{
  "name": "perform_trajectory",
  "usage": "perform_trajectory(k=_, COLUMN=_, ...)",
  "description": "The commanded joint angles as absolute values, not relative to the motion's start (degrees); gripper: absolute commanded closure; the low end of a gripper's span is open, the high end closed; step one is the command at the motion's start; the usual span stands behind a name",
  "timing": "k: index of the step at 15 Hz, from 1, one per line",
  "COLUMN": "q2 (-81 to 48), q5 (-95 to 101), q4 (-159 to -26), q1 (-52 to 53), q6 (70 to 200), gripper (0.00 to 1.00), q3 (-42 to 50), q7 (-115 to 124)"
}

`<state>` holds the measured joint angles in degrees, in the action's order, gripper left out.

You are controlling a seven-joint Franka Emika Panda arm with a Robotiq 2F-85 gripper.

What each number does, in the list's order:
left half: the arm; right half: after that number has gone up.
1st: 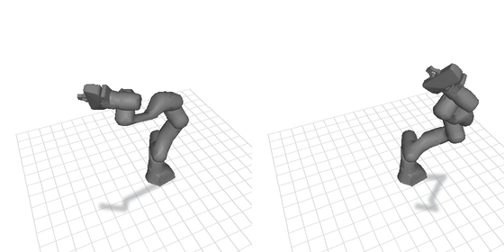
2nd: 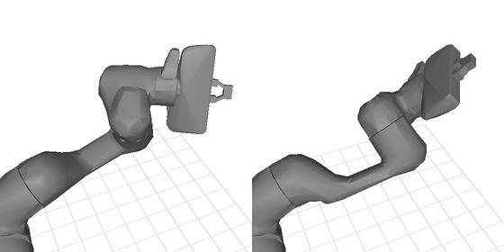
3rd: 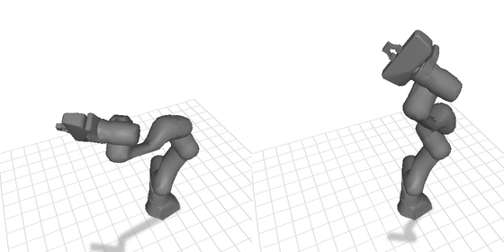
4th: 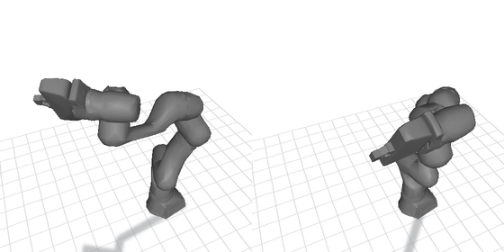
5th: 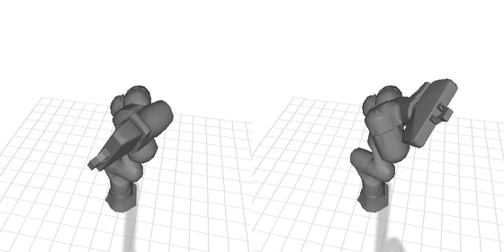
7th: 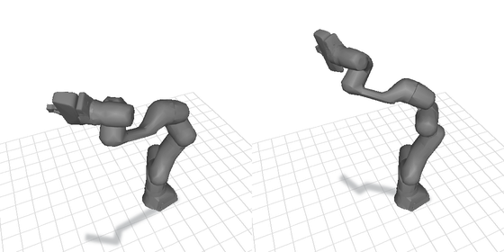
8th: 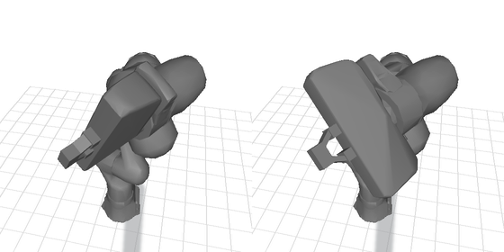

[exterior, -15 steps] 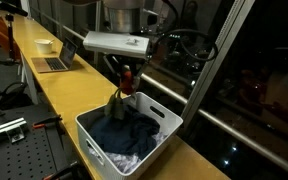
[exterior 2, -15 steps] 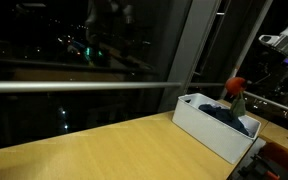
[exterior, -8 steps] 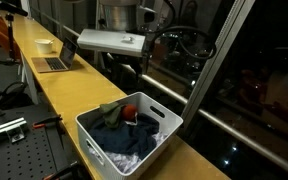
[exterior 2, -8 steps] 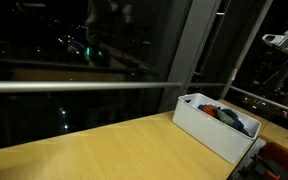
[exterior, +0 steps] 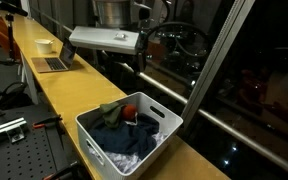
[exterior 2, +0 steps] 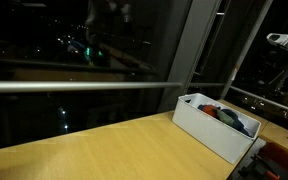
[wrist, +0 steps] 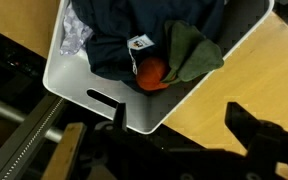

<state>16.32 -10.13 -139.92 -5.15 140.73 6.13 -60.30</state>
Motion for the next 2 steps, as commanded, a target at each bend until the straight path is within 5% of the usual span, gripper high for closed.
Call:
perform_trajectory(k=1, q2=16.4, q5=-9.3, q4=-139.9, q1=-3.4, q6=140.7, gripper=0.0, q3=7.9, q7=-59.6)
perform_trajectory(k=2, q2=16.4, q5=-9.3, q4=-139.9, q1=-3.4, q6=140.7, gripper=0.0, q3=7.9, q7=-59.6)
